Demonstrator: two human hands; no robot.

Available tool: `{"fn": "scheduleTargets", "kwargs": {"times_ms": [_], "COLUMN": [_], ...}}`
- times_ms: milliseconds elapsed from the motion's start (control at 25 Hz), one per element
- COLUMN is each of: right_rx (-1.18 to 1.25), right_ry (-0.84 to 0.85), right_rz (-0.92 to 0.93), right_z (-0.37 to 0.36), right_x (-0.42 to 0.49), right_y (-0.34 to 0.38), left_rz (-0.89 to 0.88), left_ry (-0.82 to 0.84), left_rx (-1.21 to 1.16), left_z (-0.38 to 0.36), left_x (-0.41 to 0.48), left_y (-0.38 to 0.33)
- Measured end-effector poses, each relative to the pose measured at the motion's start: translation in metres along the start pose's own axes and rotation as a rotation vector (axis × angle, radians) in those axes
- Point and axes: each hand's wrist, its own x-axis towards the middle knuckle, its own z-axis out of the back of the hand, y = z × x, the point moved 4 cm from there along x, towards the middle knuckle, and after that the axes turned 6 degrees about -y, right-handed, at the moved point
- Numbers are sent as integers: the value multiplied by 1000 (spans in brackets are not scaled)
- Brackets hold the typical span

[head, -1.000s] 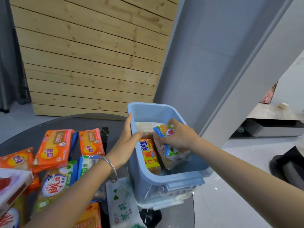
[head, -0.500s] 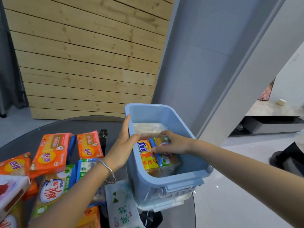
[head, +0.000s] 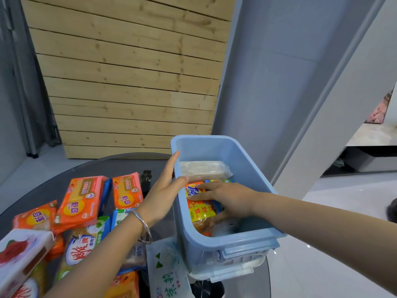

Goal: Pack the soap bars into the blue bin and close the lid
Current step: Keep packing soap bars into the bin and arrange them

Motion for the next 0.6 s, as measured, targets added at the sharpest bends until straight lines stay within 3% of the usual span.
{"fn": "scheduleTargets", "kwargs": {"times_ms": [160, 280, 480, 600], "right_rx": [65, 308, 735, 941], "right_ry": [-9, -38, -494, -587], "right_rz": [-38, -63, -142, -50], "right_z": [-1, 12, 77, 99], "right_x": [1, -6, -14, -8], "right_y": [-2, 4, 28, 74], "left_rz": [17, 5, 0, -23], "left_ry": [-2, 35, -51, -174], "left_rx": [-12, -24, 98, 355], "left_z": [-1, -2, 51, 119], "left_x": [0, -5, -29, -58], "left_y": [0, -6, -6, -4]}}
